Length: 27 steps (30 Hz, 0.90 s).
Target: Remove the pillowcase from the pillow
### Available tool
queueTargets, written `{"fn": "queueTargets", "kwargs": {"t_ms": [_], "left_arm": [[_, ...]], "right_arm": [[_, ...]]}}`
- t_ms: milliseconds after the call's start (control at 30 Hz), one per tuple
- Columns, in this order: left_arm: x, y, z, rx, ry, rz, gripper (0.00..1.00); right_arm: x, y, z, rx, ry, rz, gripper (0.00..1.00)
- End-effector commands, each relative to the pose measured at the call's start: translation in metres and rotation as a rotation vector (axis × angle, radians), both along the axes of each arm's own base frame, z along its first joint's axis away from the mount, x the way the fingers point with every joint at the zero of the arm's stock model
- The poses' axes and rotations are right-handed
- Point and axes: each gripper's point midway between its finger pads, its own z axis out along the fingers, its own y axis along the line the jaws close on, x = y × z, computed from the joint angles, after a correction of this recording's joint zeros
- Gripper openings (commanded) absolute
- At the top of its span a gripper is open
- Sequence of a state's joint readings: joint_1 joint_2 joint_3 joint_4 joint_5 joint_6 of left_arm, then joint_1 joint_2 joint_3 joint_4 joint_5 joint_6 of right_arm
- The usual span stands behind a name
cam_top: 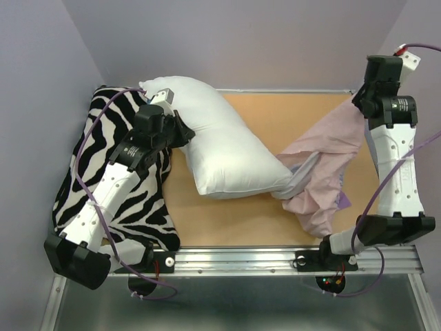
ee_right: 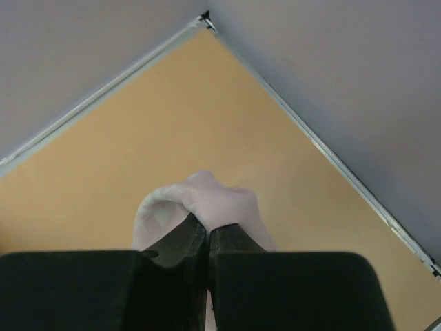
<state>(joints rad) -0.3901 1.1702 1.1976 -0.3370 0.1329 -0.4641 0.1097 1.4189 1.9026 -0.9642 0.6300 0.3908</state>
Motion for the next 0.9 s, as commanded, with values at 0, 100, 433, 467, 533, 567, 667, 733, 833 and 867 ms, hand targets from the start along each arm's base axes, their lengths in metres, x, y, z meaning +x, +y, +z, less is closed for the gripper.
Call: {"fn": "queueTargets", "kwargs": {"t_ms": [0,100,433,467,533,567,667,733,833,867], "left_arm": [[-0.009,-0.002,0.089,-0.099,-0.253,-0.048,0.00],[-0.013,-0.001,0.094,-0.094,-0.256,-0.055,0.00],[-0.026,-0.024,0.083,-0.108,-0.227,-0.222,0.00],[-0.028,-0.030,0.081,-0.126,-0.227,-0.257,0.00],[-0.028,-0.039,0.057,-0.131,-0.178,-0.292,0.00],[-0.027,-0.044,0.052,-0.139,-0.174,-0.307,0.00],[-0.027,-0.064,0.023,-0.135,-0.121,-0.337,0.00],[-0.023,-0.073,0.000,-0.119,-0.078,-0.328,0.00],[-0.018,-0.085,-0.026,-0.090,-0.039,-0.321,0.00],[-0.015,-0.085,-0.034,-0.077,-0.028,-0.299,0.00]], "right_arm": [[0.012,-0.039,0.002,0.110,-0.072,-0.016,0.01],[0.017,-0.055,-0.013,0.149,-0.070,-0.037,0.01],[0.042,-0.043,0.012,0.220,-0.145,0.063,0.01],[0.048,-0.035,0.010,0.245,-0.139,0.110,0.01],[0.051,-0.028,0.007,0.263,-0.134,0.136,0.01],[0.053,-0.024,0.004,0.268,-0.130,0.150,0.01],[0.060,-0.006,-0.011,0.237,-0.095,0.170,0.00],[0.067,0.019,-0.039,0.223,-0.038,0.211,0.00],[0.071,0.049,-0.104,0.236,0.071,0.252,0.01],[0.070,0.056,-0.121,0.235,0.098,0.259,0.01]]}}
